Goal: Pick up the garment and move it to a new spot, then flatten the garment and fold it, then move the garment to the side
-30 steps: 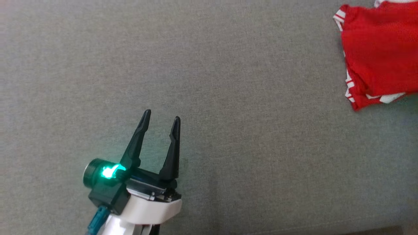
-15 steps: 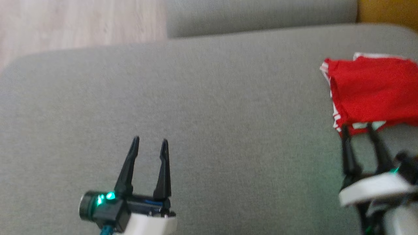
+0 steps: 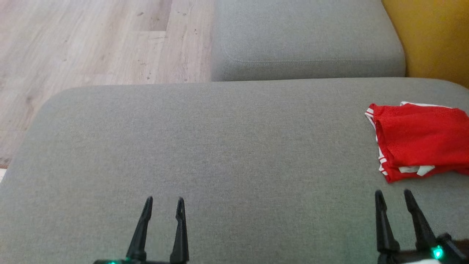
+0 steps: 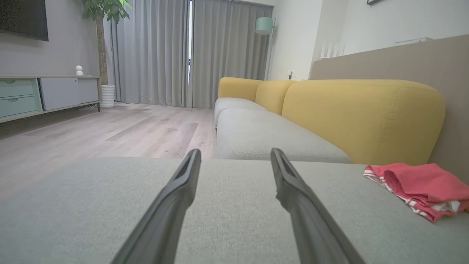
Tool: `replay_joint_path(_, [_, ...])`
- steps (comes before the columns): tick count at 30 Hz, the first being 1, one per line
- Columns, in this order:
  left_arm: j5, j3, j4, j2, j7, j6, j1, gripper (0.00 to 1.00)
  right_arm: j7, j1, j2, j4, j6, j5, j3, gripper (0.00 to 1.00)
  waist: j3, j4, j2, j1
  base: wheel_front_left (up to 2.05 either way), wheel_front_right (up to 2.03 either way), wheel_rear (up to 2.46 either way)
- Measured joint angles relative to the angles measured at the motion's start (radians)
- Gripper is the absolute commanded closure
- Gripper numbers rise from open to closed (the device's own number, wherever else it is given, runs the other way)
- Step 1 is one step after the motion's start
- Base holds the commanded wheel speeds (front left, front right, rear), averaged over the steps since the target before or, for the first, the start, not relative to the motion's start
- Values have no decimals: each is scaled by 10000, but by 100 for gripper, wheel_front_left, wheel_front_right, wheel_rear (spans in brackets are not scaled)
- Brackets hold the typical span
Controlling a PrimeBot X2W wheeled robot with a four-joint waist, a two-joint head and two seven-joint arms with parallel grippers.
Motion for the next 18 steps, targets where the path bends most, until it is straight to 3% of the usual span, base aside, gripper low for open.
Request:
replay_joint_path(11, [401, 100, -25, 2, 0, -109, 353, 0, 0, 462, 236, -111, 0, -96, -138, 0, -161, -146, 0, 1, 0, 0, 0])
replay_joint_path(12, [428, 100, -17, 2, 2, -140, 353, 100, 0, 462, 238, -102, 0, -96, -136, 100, -166, -173, 0, 1, 0, 0, 0])
replay_joint_path(18, [305, 36, 1032, 2, 48, -148, 734, 100, 50, 592, 251, 1012, 0, -17, -42, 100, -155, -192, 0, 2, 0, 0, 0])
